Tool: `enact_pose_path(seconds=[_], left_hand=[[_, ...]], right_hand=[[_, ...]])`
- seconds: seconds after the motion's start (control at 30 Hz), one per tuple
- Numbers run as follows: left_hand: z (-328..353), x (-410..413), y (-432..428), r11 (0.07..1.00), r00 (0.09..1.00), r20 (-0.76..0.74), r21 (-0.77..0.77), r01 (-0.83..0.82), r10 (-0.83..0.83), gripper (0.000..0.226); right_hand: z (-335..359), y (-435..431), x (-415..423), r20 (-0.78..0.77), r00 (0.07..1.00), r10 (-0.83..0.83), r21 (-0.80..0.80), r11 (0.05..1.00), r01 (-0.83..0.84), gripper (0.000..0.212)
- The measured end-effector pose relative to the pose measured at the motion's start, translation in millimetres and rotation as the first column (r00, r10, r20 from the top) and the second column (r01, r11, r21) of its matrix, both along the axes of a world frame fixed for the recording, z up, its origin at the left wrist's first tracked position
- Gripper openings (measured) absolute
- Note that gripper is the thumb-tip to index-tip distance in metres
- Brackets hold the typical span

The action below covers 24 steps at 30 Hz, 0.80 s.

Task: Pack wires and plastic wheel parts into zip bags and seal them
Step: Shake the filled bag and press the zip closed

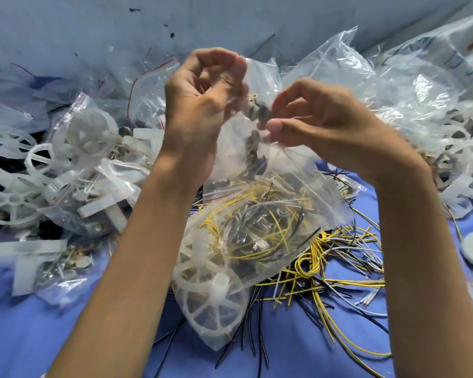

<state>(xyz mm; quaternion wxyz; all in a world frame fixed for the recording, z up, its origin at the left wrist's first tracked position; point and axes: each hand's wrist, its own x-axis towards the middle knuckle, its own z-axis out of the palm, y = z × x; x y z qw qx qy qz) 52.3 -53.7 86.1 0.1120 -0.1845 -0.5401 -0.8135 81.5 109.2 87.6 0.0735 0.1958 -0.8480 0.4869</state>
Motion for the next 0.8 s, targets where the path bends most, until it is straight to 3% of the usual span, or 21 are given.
enact_pose_path(seconds=[0.07,0.13,0.17,0.27,0.33,0.4,0.47,0.53,0.6,0.7,0.8], left_hand=[[0.3,1.1,2.8,0.997,0.999,0.028,0.060,0.039,-0.041,0.011],[-0.2,1.3,3.6,0.990,0.995,0.032,0.109,0.087,-0.091,0.010],[-0.6,1.2,3.9,0.988,0.993,0.029,0.109,0.108,-0.112,0.010],[-1.9,0.4,6.3,0.987,0.986,0.042,0.043,0.157,-0.159,0.009],[-2.9,-1.0,6.5,0.987,0.983,0.086,0.018,0.159,-0.160,0.007],[-3.6,-2.6,4.8,0.982,0.978,0.129,-0.073,0.173,-0.163,0.004],[-4.7,-3.2,0.7,0.934,0.966,0.182,-0.273,0.229,-0.184,0.023],[-4.6,-2.4,-3.1,0.835,0.951,0.226,-0.464,0.295,-0.210,0.046],[-3.4,0.3,-4.6,0.729,0.939,0.220,-0.592,0.343,-0.263,0.051],[-1.9,3.3,-6.5,0.673,0.920,0.213,-0.631,0.386,-0.329,0.041],[-5.4,0.4,-11.2,0.669,0.910,0.238,-0.619,0.412,-0.340,0.047]], right_hand=[[-1.1,-1.9,-1.1,0.000,1.000,0.013,-0.012,1.000,-0.013,0.021],[-1.6,-3.8,-1.5,0.024,0.999,0.035,-0.007,0.999,-0.035,0.039],[-1.7,-5.7,-1.4,0.031,0.998,0.046,0.003,0.999,-0.046,0.036],[-2.2,-9.1,-1.8,0.003,1.000,0.030,0.016,0.999,-0.030,0.003],[-2.6,-11.4,-3.8,-0.012,1.000,-0.026,0.023,0.999,0.026,0.015],[-2.3,-13.9,-5.4,-0.013,0.995,-0.101,-0.016,0.995,0.101,0.020],[-2.0,-14.7,-7.2,-0.041,0.984,-0.171,-0.116,0.979,0.165,0.021],[0.3,-13.0,-8.4,-0.079,0.967,-0.241,-0.201,0.954,0.222,0.021],[1.7,-9.4,-10.3,-0.104,0.941,-0.323,-0.255,0.923,0.289,0.023],[1.6,-6.7,-11.5,-0.154,0.871,-0.466,-0.232,0.874,0.426,0.026],[2.0,-5.9,-11.3,-0.137,0.839,-0.527,-0.285,0.832,0.476,0.024]])
